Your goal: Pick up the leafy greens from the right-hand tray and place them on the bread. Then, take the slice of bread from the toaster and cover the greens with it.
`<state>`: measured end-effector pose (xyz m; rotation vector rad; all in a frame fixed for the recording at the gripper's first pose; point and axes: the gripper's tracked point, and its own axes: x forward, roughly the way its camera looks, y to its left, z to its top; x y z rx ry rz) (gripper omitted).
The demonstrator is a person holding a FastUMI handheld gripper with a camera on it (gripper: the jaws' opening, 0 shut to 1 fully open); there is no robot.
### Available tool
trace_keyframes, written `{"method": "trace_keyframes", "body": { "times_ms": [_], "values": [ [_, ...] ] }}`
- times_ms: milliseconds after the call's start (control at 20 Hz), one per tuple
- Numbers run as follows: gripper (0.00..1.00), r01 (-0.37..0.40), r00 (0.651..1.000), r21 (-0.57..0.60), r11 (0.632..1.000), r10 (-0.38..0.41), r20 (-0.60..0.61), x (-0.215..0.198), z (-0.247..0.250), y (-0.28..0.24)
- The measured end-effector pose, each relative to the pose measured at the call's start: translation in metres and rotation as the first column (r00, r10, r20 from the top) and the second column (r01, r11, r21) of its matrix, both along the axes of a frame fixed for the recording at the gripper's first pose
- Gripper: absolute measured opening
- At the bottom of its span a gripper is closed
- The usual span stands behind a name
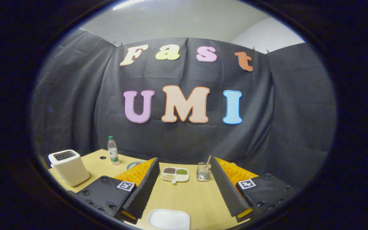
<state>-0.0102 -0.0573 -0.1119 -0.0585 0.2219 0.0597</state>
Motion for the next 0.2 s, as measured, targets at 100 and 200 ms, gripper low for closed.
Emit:
{"method": "trace_keyframes", "body": {
  "times_ms": [100, 200],
  "values": [
    [1.0, 0.01, 1.0, 0.015, 1.0, -0.01, 0.001, 0.0001, 0.0013, -0.0032],
    [1.0, 0.017, 1.0, 0.024, 1.0, -0.017, -0.004, 0.0012, 0.0018, -0.0054]
  ]
}}
